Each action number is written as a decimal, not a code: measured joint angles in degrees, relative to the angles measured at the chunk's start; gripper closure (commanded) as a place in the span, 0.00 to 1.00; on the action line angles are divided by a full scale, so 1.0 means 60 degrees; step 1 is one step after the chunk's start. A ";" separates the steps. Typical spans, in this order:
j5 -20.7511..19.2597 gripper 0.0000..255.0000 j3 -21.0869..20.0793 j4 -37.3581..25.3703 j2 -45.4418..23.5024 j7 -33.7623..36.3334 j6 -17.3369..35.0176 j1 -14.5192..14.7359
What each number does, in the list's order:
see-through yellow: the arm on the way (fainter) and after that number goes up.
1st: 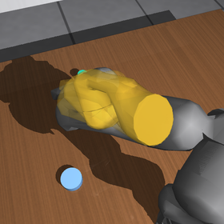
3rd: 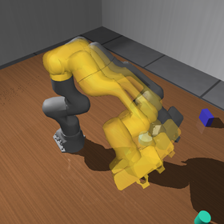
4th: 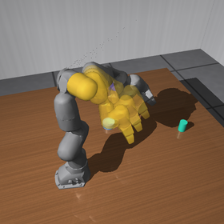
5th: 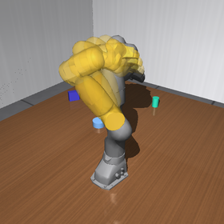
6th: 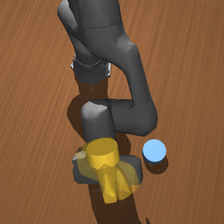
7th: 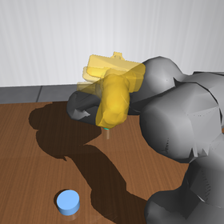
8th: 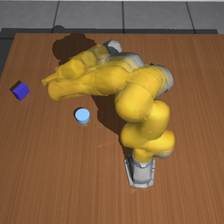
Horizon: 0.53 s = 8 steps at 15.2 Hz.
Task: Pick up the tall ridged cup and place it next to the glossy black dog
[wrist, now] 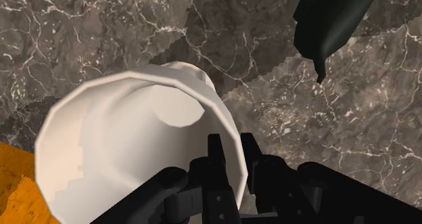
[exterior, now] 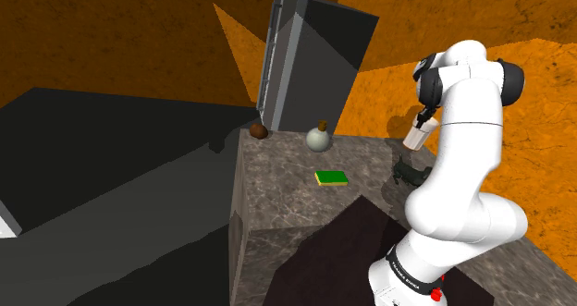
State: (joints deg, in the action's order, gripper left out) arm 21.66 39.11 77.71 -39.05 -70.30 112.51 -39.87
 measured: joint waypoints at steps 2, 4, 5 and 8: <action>0.0055 1.00 -0.0045 0.0088 -0.0098 -0.0009 0.0175 0.0000; 0.0100 1.00 -0.0073 0.0273 -0.0144 -0.0053 0.0390 0.0013; 0.0129 1.00 -0.0095 0.0316 -0.0193 -0.0066 0.0477 0.0006; 0.0225 1.00 -0.0171 0.0480 -0.0348 -0.0115 0.0776 -0.0012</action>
State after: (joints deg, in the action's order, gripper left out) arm 23.01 38.08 80.59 -41.14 -70.99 117.17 -39.94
